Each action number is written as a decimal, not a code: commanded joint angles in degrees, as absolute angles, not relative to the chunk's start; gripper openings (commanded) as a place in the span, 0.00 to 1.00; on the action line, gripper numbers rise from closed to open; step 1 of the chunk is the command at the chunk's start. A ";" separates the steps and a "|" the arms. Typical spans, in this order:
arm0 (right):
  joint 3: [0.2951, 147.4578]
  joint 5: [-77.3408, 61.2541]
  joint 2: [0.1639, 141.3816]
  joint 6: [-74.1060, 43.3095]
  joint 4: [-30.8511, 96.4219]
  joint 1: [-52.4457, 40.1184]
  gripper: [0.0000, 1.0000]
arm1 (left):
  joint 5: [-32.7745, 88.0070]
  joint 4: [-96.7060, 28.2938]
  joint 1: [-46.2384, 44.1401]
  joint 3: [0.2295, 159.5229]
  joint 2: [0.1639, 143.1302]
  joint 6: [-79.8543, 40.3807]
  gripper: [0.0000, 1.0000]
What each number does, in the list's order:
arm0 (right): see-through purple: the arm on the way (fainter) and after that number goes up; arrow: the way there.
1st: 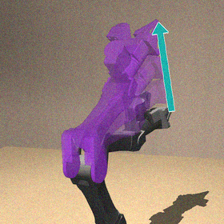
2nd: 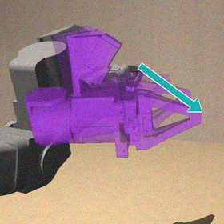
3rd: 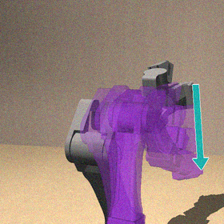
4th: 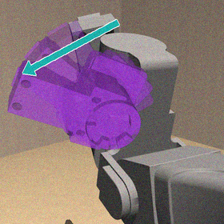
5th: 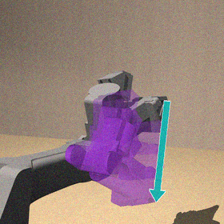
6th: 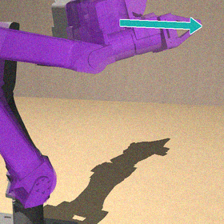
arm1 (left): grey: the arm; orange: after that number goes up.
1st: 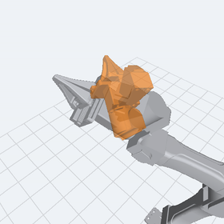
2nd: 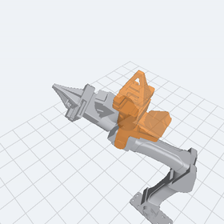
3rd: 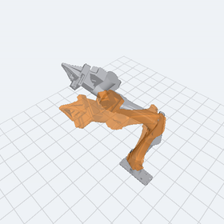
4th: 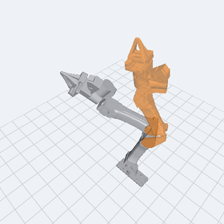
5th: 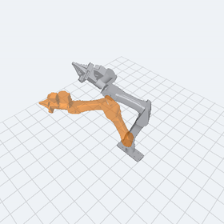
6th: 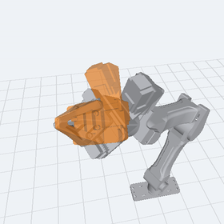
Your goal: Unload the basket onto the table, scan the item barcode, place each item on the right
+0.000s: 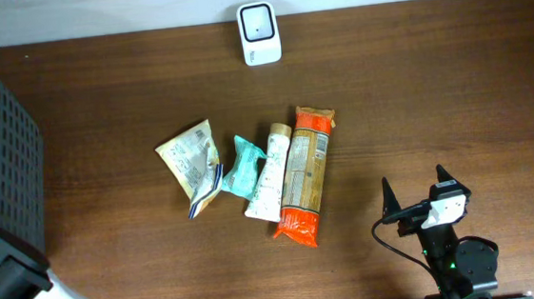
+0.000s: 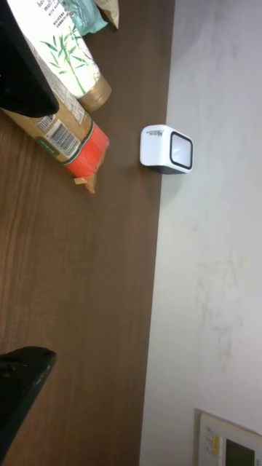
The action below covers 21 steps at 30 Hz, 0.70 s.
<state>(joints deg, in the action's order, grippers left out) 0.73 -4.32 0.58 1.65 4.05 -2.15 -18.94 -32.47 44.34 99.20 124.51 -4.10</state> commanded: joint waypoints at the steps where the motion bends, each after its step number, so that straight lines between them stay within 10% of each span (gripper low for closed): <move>1: 0.32 -4.23 0.21 1.26 4.14 -2.57 0.99 | -22.39 -29.45 44.45 99.09 128.49 -1.45 0.84; 8: 0.32 -4.23 0.21 1.26 4.14 -2.57 0.99 | -23.90 -27.86 44.45 99.04 134.45 -1.45 0.55; 9: 0.32 -4.23 0.21 1.26 4.16 -2.57 0.99 | -23.86 -27.90 44.45 99.02 135.13 -1.45 0.39; 10: 0.32 -4.23 0.21 1.26 4.16 -2.57 0.99 | -23.90 -27.75 44.45 99.07 135.20 -1.45 0.00; 21: 0.32 -4.21 0.21 1.26 4.16 -2.57 0.99 | -1.93 -35.40 35.75 105.67 99.79 -1.61 0.00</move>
